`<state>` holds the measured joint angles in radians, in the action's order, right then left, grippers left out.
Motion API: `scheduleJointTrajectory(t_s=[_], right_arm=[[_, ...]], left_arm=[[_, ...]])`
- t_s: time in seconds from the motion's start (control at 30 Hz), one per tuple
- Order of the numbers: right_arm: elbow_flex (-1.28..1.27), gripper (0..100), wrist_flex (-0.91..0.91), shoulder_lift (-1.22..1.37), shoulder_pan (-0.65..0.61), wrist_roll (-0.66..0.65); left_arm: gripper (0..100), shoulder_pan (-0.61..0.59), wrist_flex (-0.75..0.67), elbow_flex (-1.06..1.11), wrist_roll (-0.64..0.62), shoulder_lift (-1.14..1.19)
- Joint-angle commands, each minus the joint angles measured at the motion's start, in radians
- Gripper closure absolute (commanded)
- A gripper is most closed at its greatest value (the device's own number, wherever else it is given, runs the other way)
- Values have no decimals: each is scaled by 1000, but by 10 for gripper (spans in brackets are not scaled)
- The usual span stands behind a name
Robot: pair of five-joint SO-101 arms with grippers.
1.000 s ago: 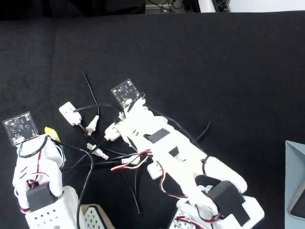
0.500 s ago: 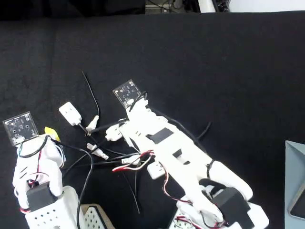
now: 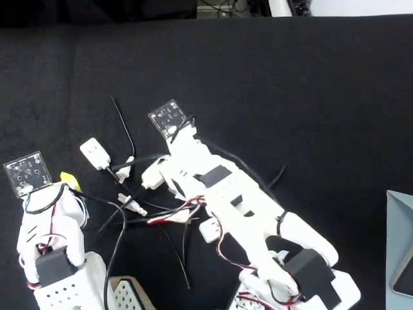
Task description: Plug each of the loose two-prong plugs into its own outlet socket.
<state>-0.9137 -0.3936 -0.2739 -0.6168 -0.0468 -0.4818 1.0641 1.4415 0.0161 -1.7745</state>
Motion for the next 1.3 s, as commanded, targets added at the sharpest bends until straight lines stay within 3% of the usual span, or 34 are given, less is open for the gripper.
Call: scheduleJointTrajectory(t_s=[0.0,0.27,0.9,1.27], right_arm=[[77,986,-5,-18,15,0],[45,987,-2,-71,14,0],[44,987,64,105,12,0],[53,987,-14,105,8,-5]], left_arm=[[905,-4,0,-5,-2,-6],[905,-4,-2,-5,-2,-6],[905,-4,3,-5,-2,-6],[905,-4,3,-5,-2,-6]])
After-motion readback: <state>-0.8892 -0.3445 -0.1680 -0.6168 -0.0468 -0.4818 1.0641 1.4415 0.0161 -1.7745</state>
